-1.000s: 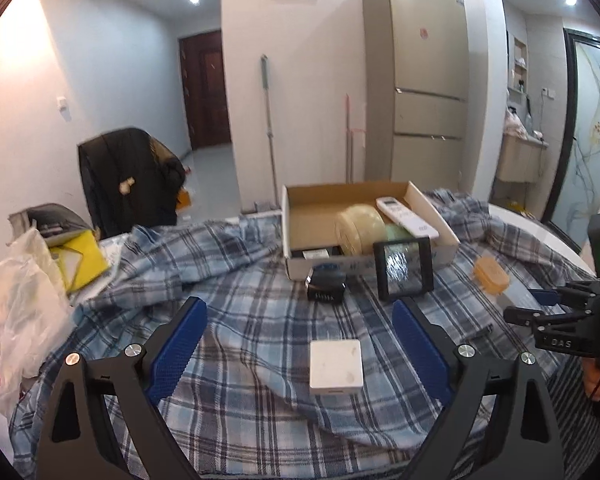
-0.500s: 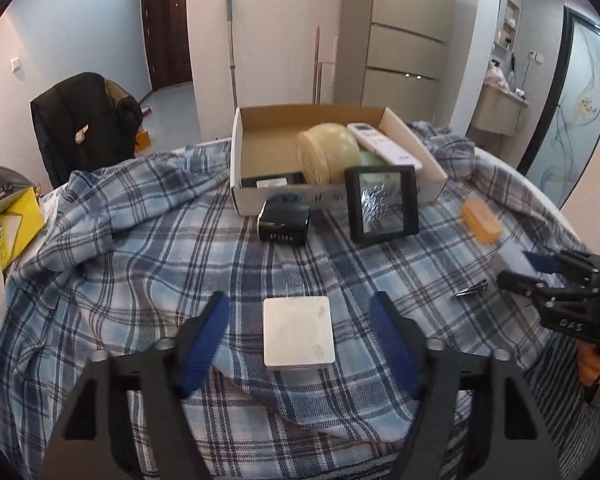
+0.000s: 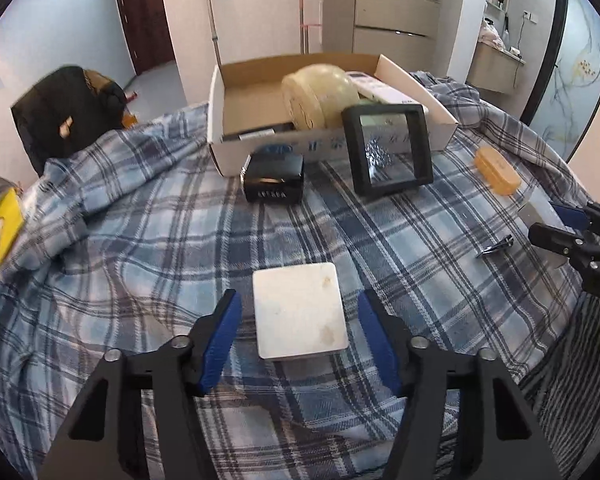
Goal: Organize rigid objects
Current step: 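Lift the screen protector box with the right tool while the left tool grasps the white plug adapter, then carry the screen protector box and plug adapter toward the cardboard box with both tools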
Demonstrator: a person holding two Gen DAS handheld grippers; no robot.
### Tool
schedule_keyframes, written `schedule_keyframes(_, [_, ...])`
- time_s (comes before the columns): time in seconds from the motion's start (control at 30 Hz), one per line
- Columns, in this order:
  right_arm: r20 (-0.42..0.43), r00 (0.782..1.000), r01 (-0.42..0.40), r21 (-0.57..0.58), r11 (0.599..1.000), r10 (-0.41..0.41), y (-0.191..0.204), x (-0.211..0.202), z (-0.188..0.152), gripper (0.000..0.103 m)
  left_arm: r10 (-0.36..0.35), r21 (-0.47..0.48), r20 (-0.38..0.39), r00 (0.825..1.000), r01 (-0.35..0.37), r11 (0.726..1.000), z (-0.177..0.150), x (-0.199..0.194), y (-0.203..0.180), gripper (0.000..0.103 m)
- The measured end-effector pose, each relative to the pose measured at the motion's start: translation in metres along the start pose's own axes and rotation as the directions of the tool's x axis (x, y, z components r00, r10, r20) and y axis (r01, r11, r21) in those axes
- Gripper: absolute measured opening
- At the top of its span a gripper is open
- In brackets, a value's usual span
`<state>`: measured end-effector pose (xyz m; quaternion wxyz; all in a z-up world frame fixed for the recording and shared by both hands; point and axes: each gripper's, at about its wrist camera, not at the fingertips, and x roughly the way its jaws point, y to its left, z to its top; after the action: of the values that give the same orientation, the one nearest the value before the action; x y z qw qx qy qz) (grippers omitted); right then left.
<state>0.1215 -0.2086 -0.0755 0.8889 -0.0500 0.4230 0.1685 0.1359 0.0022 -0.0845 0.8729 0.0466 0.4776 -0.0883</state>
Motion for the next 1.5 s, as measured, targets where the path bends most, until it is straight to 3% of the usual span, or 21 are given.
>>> schedule_keyframes(0.23, [0.007, 1.0, -0.01, -0.005, 1.0, 0.01, 0.0, -0.002, 0.0, 0.046, 0.02, 0.014, -0.007, 1.0, -0.02, 1.0, 0.0, 0.004, -0.002, 0.047])
schedule_keyframes(0.4, [0.008, 1.0, -0.007, -0.007, 1.0, 0.007, 0.0, -0.003, 0.0, 0.046, 0.085, 0.077, -0.013, 0.996, -0.084, 0.993, 0.0, 0.013, -0.012, 0.048])
schedule_keyframes(0.6, [0.012, 1.0, -0.004, -0.004, 1.0, 0.004, -0.001, -0.004, 0.0, 0.046, 0.063, 0.039, -0.014, 0.998, -0.062, 0.997, 0.0, 0.01, -0.006, 0.048])
schedule_keyframes(0.93, [0.023, 0.999, 0.029, 0.032, 0.999, -0.03, -0.003, -0.009, 0.002, 0.046, 0.046, -0.001, 0.135, 0.99, -0.047, 0.999, 0.005, -0.065, -0.006, 0.048])
schedule_keyframes(1.13, [0.078, 0.994, 0.078, 0.015, 0.997, -0.079, -0.001, -0.037, 0.018, 0.046, 0.042, -0.006, 0.205, 0.978, -0.042, 0.999, 0.012, -0.102, -0.009, 0.048])
schedule_keyframes(1.33, [0.145, 0.985, 0.101, -0.011, 0.995, -0.098, 0.003, -0.062, 0.053, 0.046, 0.039, 0.008, 0.258, 0.965, -0.043, 0.999, 0.039, -0.111, -0.018, 0.048])
schedule_keyframes(1.5, [0.182, 0.978, 0.097, 0.012, 0.995, -0.098, 0.003, -0.057, 0.088, 0.046, 0.026, -0.014, 0.284, 0.958, -0.023, 1.0, 0.073, -0.096, -0.012, 0.048])
